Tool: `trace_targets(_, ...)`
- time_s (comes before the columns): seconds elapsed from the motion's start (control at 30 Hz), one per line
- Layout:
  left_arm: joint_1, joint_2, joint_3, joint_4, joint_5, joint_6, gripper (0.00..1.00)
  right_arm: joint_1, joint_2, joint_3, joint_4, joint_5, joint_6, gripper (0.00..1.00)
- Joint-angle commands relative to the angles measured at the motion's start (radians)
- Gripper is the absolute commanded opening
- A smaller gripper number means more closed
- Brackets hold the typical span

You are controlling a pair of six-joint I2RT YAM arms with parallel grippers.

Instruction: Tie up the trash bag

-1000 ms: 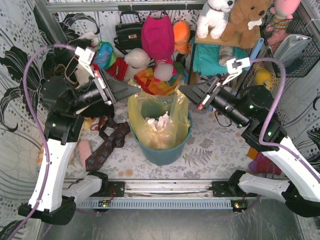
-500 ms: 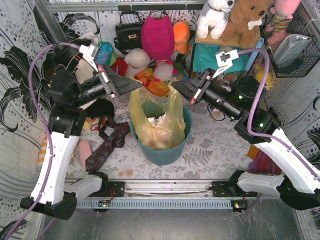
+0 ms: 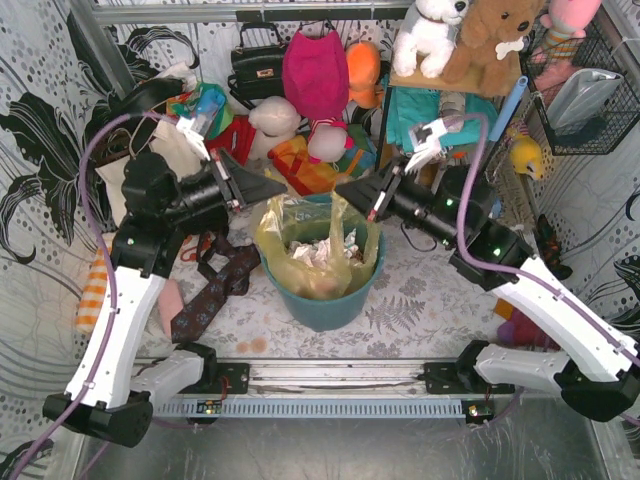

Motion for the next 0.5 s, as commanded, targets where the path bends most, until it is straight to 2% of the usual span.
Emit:
trace_targets(0.0,-0.003,0.035,0.209,0.153,0.036,-0.048,0.0,0.004,0.048,0.283,0.011,-0.038,-0.086,0.0)
trace_targets(0.1,-0.004,0.06,0.292,0.177,0.054,-0.074,0.0,0.005,0.091,0.386,-0.037,-0.081,-0.108,0.0)
trace_targets(0.17,-0.003,0.049,0.278,0.182,0.058,-0.081,0.0,0.005,0.08,0.356,-0.041,-0.083,-0.096,0.0)
trace_targets(0.37,-0.004,-0.066,0.016,0.17,0.038,-0.077,0.0,0.005,-0.051,0.041,0.029,-0.008,-0.006,0.0)
trace_targets(0.47,-0.003,-0.1,-0.085,0.175,0.033,-0.086,0.0,0.005,-0.077,-0.032,0.056,0.011,0.023,0.0)
